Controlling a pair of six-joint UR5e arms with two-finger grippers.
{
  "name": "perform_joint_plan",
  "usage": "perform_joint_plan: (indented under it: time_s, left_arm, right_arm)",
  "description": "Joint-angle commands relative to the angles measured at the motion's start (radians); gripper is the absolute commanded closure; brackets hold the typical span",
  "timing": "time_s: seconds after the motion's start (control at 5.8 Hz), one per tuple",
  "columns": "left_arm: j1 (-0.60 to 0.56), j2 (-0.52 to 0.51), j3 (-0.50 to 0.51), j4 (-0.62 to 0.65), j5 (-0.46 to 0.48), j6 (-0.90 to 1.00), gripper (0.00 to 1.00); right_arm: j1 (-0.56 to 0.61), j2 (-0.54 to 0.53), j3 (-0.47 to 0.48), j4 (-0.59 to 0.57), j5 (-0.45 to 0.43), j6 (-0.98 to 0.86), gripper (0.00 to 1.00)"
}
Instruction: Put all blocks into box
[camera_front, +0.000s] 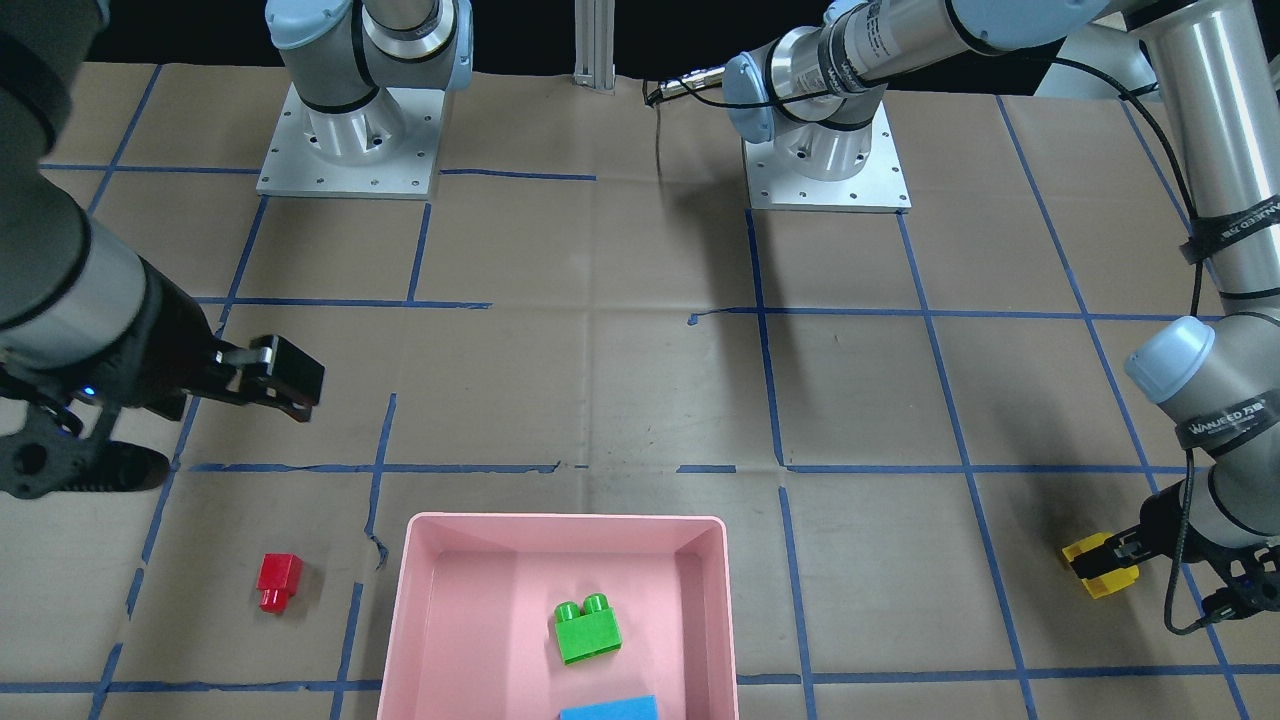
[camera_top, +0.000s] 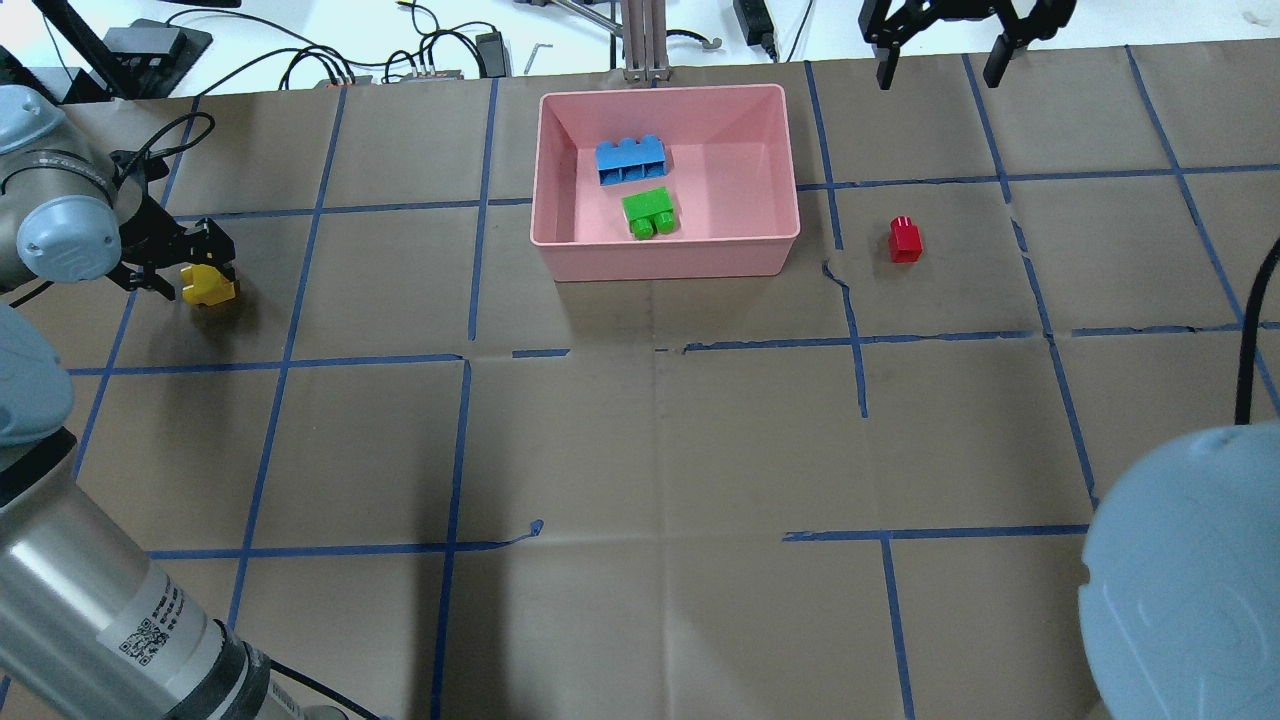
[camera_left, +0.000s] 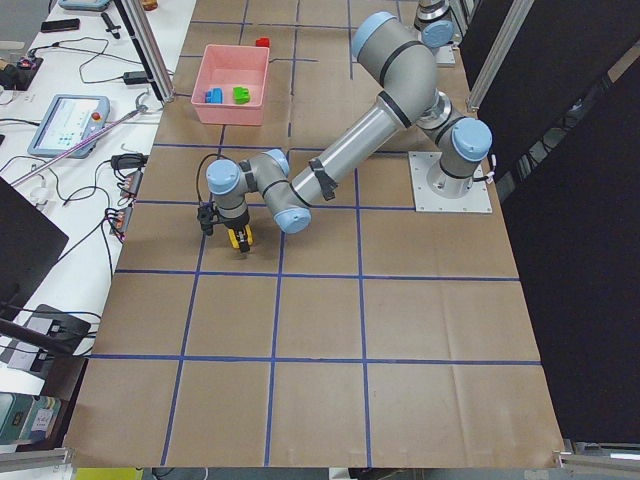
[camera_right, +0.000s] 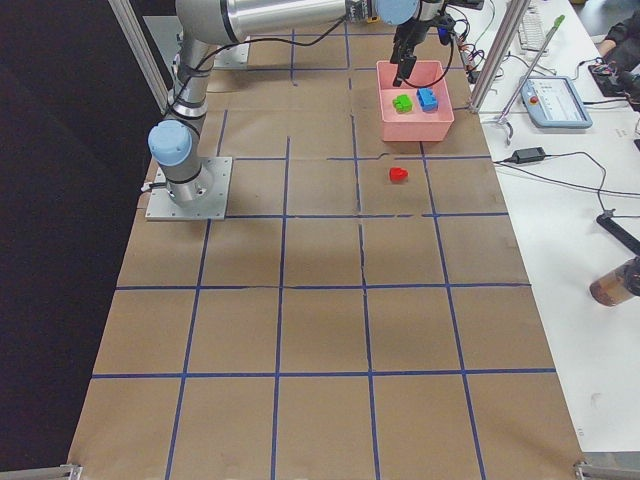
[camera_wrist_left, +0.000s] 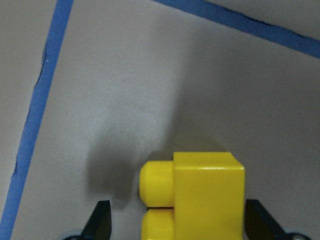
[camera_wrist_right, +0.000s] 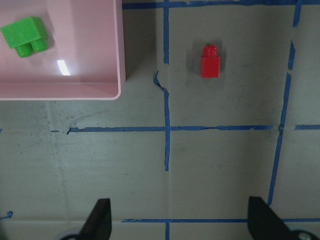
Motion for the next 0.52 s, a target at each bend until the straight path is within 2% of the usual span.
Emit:
perform_joint_plan:
  time_s: [0.0,0.17,0.34]
  left_arm:
    - [0.0,0.004,0.003,0.002,-0.002,-0.019,0.7]
    - [-0.009,0.028,0.017,0.001,-0.037,-0.092,0.82]
    - [-0.032,0.097,0.017,-0.013,-0.072,-0.132,0.82]
  right_arm:
    - [-0.045,0.0,0.107,-0.096,-0.005,-0.024,0.05]
    - [-0.067,0.003,0.221,-0.259,-0.005,-0.027,0.01]
    - [-0.067,0.013,0.314,-0.379,-0.005,-0.027,0.01]
